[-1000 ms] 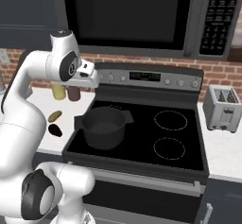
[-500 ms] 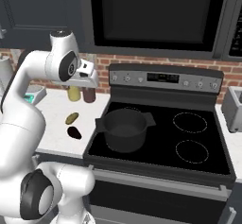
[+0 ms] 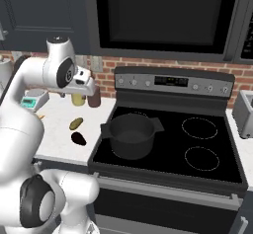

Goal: Put the avocado and potato in the pot. Retrieve the spatula and lightly stir the vegetables in the pot.

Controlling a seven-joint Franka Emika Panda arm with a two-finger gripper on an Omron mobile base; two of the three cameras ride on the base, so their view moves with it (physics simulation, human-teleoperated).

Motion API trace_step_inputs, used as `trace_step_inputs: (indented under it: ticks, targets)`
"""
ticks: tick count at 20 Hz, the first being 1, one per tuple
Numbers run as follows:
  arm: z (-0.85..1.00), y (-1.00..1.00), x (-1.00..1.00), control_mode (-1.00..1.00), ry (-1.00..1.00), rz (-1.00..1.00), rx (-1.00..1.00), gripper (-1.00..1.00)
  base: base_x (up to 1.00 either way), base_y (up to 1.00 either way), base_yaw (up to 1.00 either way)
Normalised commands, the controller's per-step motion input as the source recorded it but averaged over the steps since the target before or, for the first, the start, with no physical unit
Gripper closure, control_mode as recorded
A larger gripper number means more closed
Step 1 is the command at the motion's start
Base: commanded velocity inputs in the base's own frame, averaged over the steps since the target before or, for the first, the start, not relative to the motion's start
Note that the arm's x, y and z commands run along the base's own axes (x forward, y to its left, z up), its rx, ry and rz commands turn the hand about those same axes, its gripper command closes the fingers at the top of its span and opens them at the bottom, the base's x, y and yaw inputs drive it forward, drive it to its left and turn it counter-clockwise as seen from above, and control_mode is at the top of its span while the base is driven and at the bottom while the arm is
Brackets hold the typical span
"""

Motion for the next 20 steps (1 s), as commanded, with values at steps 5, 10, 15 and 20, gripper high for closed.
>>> trace_step_inputs:
  ticks: [5, 10, 15, 20]
  targets:
    - [-0.91, 0.79, 0.13, -1.00, 0.06, 0.08, -0.02, -1.00, 0.00, 0.00, 0.00]
    - [-0.85, 0.29, 0.48, -1.00, 0.38, 0.10, -0.01, -1.00, 0.00, 0.00, 0.00]
    - [-0.67, 0.12, 0.32, -1.00, 0.33, 0.04, -0.03, -1.00, 0.00, 0.00, 0.00]
    - [-0.81, 0.03, 0.32, -1.00, 0.08, 0.09, -0.14, -1.00, 0.00, 0.00, 0.00]
